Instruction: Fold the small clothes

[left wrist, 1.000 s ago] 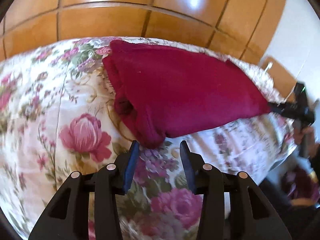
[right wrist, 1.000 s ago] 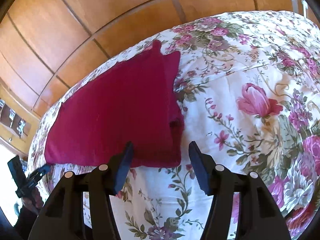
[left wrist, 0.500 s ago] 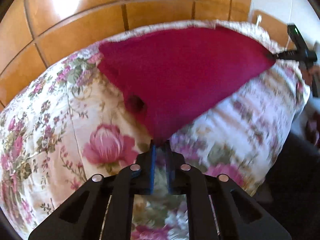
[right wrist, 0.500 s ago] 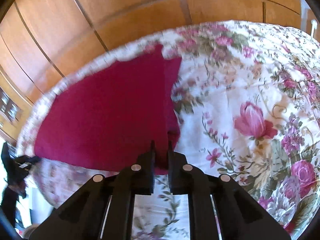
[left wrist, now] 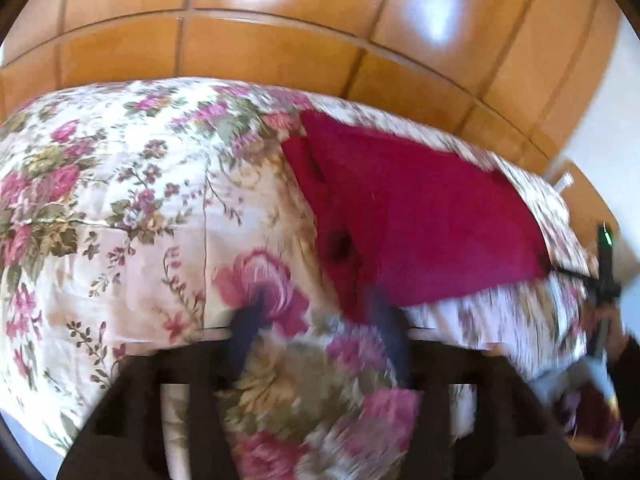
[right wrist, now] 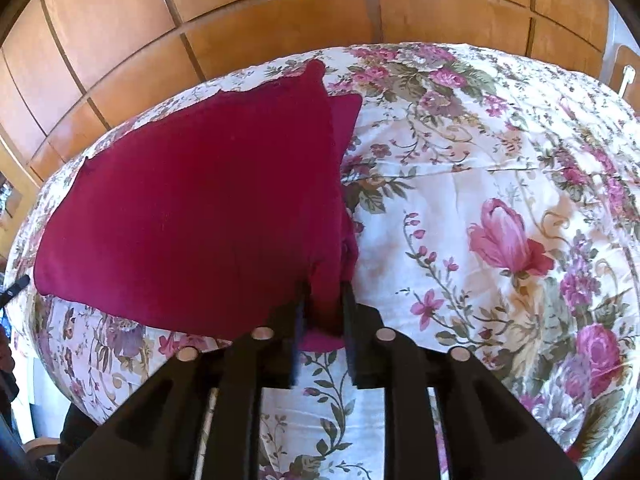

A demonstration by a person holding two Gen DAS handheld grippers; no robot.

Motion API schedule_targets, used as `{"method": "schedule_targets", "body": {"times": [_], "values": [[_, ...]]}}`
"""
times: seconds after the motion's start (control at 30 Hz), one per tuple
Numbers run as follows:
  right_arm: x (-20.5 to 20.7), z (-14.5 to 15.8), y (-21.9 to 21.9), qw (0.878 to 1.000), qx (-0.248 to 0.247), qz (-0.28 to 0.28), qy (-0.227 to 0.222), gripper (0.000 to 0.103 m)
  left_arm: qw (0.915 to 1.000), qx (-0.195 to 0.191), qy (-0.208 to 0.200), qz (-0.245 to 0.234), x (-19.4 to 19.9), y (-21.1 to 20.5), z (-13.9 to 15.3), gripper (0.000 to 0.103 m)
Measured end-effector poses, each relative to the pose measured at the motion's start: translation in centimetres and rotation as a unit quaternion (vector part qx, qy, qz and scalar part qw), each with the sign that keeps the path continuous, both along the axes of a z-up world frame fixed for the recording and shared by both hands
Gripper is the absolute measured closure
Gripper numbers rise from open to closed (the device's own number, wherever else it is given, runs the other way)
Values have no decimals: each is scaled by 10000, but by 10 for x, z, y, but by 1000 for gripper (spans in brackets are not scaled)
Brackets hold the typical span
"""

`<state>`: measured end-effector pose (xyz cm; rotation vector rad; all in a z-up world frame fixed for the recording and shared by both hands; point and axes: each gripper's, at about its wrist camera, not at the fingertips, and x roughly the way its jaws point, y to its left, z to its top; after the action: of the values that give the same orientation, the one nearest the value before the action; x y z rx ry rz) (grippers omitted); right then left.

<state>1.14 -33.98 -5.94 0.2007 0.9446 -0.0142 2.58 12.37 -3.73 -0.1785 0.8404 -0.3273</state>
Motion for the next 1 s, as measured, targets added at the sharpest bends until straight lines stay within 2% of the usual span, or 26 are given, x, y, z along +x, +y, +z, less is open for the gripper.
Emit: {"method": "schedule_targets", "body": {"times": [0.07,0.1,0.3,0.47,0.67,0.9,1.0], "values": [[-2,3,-1,10000,-64,-48,-22,64,9998,182,-118,13,4,-16,5,39],[-3,3,-1,9999,-67,-69,-34,62,9992,351,-165,33,5,-24,7,39],[-3,9,-6,9997,76,-192,-136,58,9948,959,-322,-89,5,-58,4,39],[4,4,0,9998,97,-99,-112,58,9929,1139,-295,-191,4,-70,-3,39],[8,-5,1,9997,242,-74,-68,65,9926,1176,-202,-220,6,-73,-13,39],[9,-3,6,9999,61,7,-98,88,9929,1165,-149,-188,6,-74,-16,39],[9,-3,3,9999,77,-26,-115,90,9929,1167,-142,-173,6,-74,-17,39]]}}
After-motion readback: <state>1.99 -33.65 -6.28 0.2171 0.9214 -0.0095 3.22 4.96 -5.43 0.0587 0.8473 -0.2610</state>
